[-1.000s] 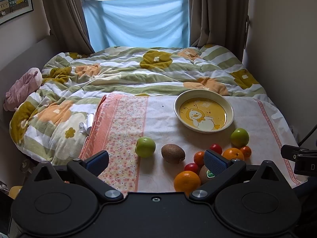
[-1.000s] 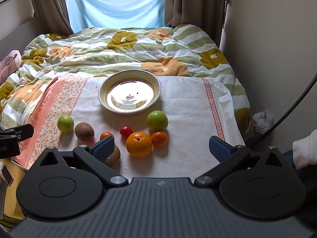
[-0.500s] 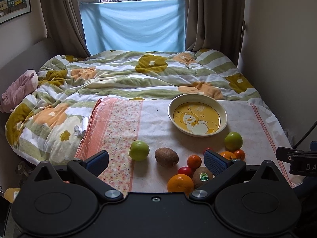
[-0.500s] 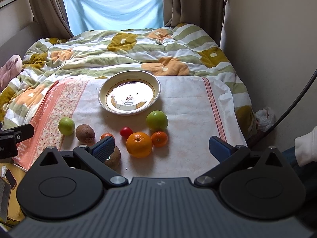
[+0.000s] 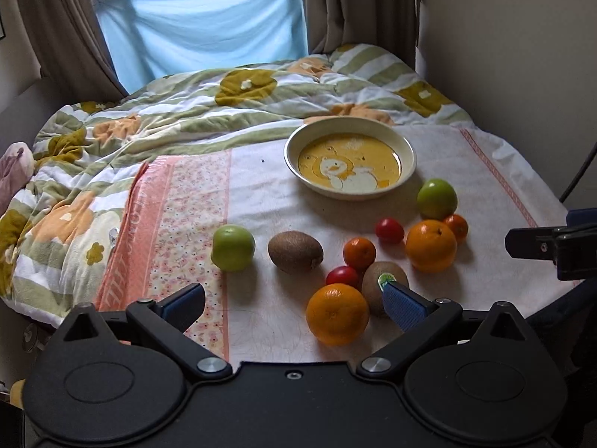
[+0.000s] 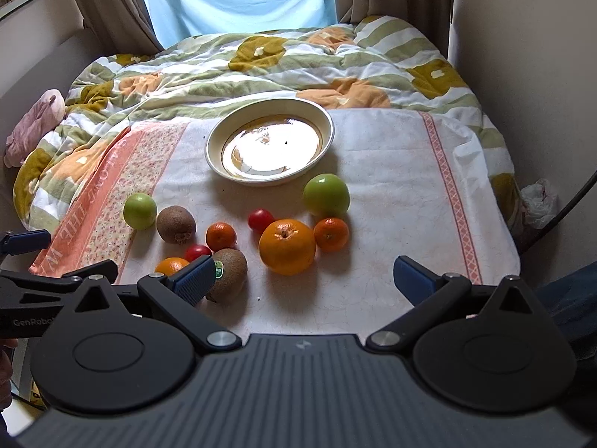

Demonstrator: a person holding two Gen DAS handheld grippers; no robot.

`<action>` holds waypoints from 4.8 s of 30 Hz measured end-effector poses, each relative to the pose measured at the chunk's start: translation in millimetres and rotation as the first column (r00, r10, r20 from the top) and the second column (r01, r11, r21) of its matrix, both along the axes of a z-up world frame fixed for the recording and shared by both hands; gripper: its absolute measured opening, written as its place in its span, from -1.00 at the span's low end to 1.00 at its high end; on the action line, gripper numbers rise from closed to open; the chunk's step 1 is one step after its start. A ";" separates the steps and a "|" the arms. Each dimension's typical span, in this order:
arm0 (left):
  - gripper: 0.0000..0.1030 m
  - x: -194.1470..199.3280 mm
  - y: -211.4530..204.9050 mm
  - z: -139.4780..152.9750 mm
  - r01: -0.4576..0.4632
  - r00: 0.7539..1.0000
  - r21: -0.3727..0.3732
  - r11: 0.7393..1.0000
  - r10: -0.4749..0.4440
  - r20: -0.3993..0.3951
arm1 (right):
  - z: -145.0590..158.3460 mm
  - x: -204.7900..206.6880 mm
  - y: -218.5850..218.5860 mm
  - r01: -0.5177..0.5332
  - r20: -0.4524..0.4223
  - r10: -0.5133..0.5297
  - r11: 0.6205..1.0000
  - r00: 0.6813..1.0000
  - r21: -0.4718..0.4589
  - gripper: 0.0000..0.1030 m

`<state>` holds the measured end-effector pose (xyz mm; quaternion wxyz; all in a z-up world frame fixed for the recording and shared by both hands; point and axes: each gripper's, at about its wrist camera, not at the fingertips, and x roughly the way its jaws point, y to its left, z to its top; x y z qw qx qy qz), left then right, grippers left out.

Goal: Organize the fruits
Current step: 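Grasp the large orange with the left tool while the right tool grasps the stickered kiwi, then carry the orange with the left tool while the right tool carries the kiwi to the duck bowl, then open the left tool to drop the orange while the right tool releases the kiwi in the bowl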

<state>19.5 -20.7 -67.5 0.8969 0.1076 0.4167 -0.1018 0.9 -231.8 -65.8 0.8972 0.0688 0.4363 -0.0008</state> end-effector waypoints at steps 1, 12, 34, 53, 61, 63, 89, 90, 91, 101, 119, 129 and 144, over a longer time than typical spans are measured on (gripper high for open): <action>0.94 2.9 -0.3 -7.8 0.018 1.000 0.002 1.000 -0.018 -0.011 | -6.6 2.7 2.7 0.001 -0.009 -0.001 1.000 1.000 0.007 1.00; 0.77 34.7 -0.1 -78.8 0.236 0.965 -0.009 0.972 -0.236 -0.115 | -64.6 36.2 42.9 0.021 -0.076 -0.019 1.000 0.997 0.022 1.00; 0.26 55.8 -8.7 -105.4 0.492 0.857 -0.044 0.869 -0.493 -0.148 | -94.2 61.4 75.2 0.111 -0.142 -0.103 0.993 0.984 0.045 0.76; 0.26 52.8 16.8 -101.9 0.458 0.873 -0.046 0.888 -0.459 -0.165 | -109.1 76.9 90.5 0.094 -0.183 -0.074 0.990 0.980 0.102 0.42; 0.26 52.0 25.7 -94.7 0.435 0.884 -0.056 0.899 -0.438 -0.164 | -106.4 76.2 89.3 0.100 -0.176 -0.084 0.992 0.981 0.083 0.24; 0.26 52.0 28.1 -89.4 0.430 0.887 -0.061 0.901 -0.434 -0.159 | -101.2 74.6 88.4 0.109 -0.166 -0.093 0.991 0.982 0.084 0.24; 0.26 134.6 0.6 34.3 0.243 0.969 -0.097 0.965 -0.237 0.069 | 30.7 144.6 25.5 0.016 0.083 -0.019 0.999 0.996 0.039 0.24; 0.26 144.1 -3.3 35.8 0.230 0.972 -0.107 0.967 -0.223 0.068 | 31.9 151.9 21.5 0.003 0.085 -0.006 0.999 0.996 0.033 0.24; 0.26 152.6 -6.8 36.8 0.219 0.975 -0.114 0.969 -0.213 0.067 | 32.4 159.8 17.3 -0.010 0.085 0.008 1.000 0.996 0.029 0.24; 0.26 241.7 -55.3 10.9 0.144 0.989 -0.139 0.980 -0.147 -0.016 | 1.2 239.2 -15.5 -0.132 0.046 0.134 0.990 0.990 -0.046 0.24; 0.26 325.4 -113.8 -77.8 0.108 0.973 -0.050 0.993 -0.116 -0.200 | -70.6 300.1 -50.7 -0.265 -0.066 0.267 0.963 0.961 0.038 0.24; 0.82 310.4 -107.6 -59.1 0.125 0.987 0.003 0.992 -0.124 -0.101 | -65.7 291.6 -54.6 -0.269 -0.052 0.270 0.963 0.961 0.036 0.24; 0.83 267.3 -76.8 -29.2 0.075 0.994 -0.034 0.997 -0.077 -0.076 | -59.1 297.8 -38.5 -0.275 -0.032 0.275 0.961 0.961 0.005 0.24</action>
